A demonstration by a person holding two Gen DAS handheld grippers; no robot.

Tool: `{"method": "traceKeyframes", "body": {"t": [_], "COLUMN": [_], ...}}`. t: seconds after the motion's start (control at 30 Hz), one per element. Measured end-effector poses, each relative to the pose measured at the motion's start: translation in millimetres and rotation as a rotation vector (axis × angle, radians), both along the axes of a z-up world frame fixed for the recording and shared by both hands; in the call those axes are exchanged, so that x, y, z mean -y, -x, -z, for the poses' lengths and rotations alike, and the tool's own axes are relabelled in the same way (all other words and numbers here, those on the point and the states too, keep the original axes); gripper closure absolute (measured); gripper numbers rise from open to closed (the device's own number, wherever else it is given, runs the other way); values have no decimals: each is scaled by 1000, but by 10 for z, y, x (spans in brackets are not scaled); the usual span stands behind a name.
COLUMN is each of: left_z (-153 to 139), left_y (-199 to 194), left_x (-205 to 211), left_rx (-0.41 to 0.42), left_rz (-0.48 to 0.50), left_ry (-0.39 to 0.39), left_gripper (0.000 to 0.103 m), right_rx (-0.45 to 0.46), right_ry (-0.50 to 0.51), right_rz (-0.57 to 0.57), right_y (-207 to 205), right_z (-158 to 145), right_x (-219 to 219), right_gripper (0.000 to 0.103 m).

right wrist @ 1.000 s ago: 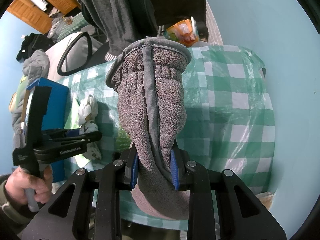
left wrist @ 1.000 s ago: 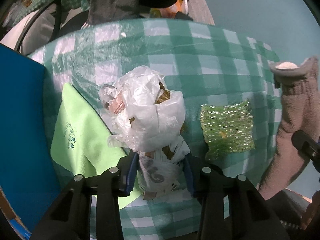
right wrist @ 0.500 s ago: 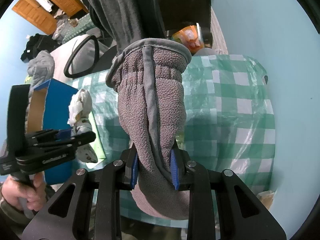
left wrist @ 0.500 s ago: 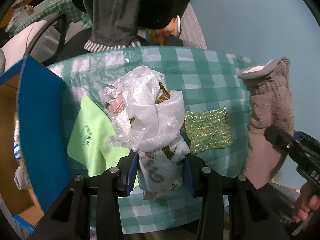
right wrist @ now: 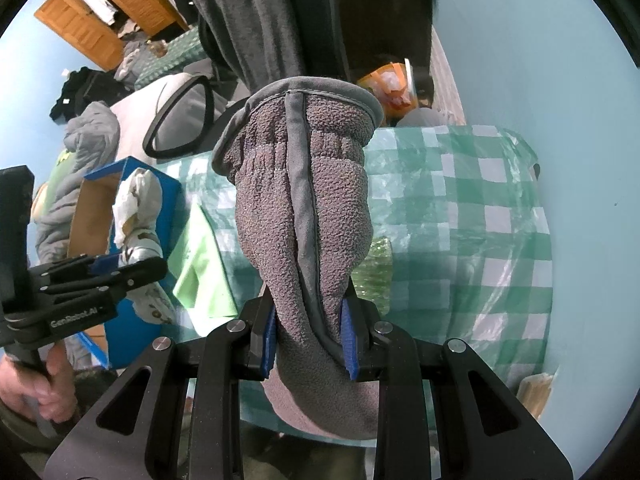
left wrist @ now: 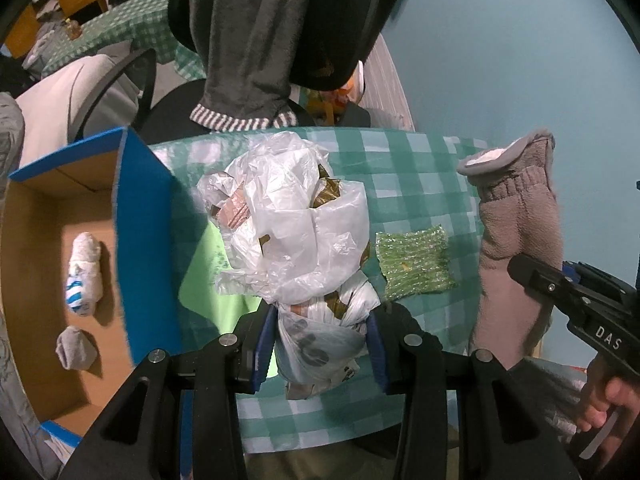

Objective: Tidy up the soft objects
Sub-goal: 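Carry the grey mitt and white bag bundle over the cardboard box with both tools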

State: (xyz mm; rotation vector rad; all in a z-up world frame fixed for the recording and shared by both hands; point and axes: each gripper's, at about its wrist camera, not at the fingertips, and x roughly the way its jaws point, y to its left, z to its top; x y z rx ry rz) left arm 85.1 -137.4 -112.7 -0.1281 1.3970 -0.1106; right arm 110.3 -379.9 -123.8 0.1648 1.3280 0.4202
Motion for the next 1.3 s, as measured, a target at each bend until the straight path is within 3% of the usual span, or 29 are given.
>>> {"method": "traceKeyframes", "body": {"t": [0.6,1.3], "left_z": [-358,-518], "left_y": [257,558], "left_x": [-405,-1053], "left_rx": [55,83], "left_rz": [-38,-153], "left_ry": [-3,-13], "left_gripper": [62,62], "right_rx": [40,59], "right_ry": [-16,-52], "right_rz": [-35,-131], "right_y": [46,14], "right_z": [-232,-358], "right_x": [-281,-952], "right_gripper": [78,78]}}
